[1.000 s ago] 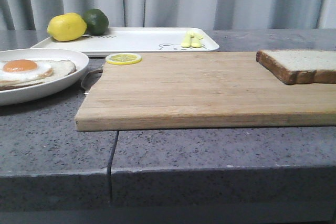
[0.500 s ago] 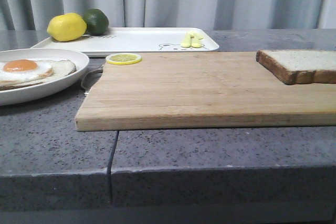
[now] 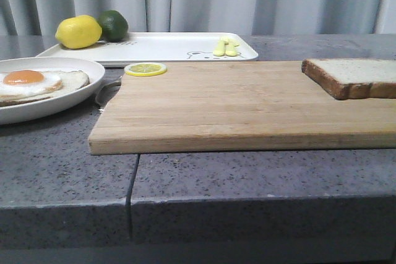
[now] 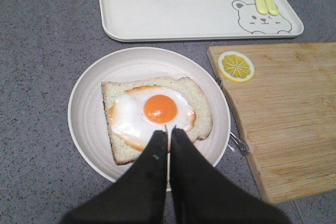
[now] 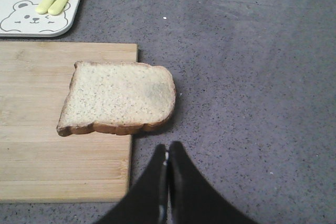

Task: Place bread and move sandwich to tray
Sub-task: 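Lower the right gripper onto the bread slice on the cutting board and grasp it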

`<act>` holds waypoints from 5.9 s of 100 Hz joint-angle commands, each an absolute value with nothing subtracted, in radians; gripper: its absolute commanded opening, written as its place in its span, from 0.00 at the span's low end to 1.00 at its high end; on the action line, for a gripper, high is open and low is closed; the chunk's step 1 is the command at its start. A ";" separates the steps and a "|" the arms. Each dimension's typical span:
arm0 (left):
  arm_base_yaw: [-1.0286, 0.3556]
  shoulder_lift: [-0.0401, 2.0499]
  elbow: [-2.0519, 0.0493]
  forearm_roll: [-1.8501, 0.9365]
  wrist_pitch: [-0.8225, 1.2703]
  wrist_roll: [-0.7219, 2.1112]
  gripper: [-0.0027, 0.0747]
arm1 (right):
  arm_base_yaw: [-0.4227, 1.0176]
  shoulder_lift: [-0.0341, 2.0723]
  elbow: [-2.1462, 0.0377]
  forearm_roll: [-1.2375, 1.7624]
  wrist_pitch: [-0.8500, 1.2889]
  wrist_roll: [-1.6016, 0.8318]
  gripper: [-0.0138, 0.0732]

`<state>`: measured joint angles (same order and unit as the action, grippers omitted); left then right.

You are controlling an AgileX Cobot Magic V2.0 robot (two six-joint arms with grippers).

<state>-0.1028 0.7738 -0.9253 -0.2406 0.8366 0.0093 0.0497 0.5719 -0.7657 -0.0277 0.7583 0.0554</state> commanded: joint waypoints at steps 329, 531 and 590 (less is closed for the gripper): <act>-0.108 0.777 -0.960 -0.255 0.773 0.013 0.70 | -0.551 1.128 -0.624 1.351 0.736 -0.863 0.83; -0.108 0.777 -0.960 -0.255 0.773 0.013 0.70 | -0.484 1.413 -0.631 1.529 0.834 -1.000 0.83; -0.108 0.777 -0.960 -0.255 0.773 0.013 0.70 | -0.445 1.486 -0.631 1.581 0.827 -1.027 0.83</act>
<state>-0.1028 0.7786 -0.9253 -0.2406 0.8405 0.0131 -0.4538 1.4883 -0.6162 1.5799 0.8170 -1.0069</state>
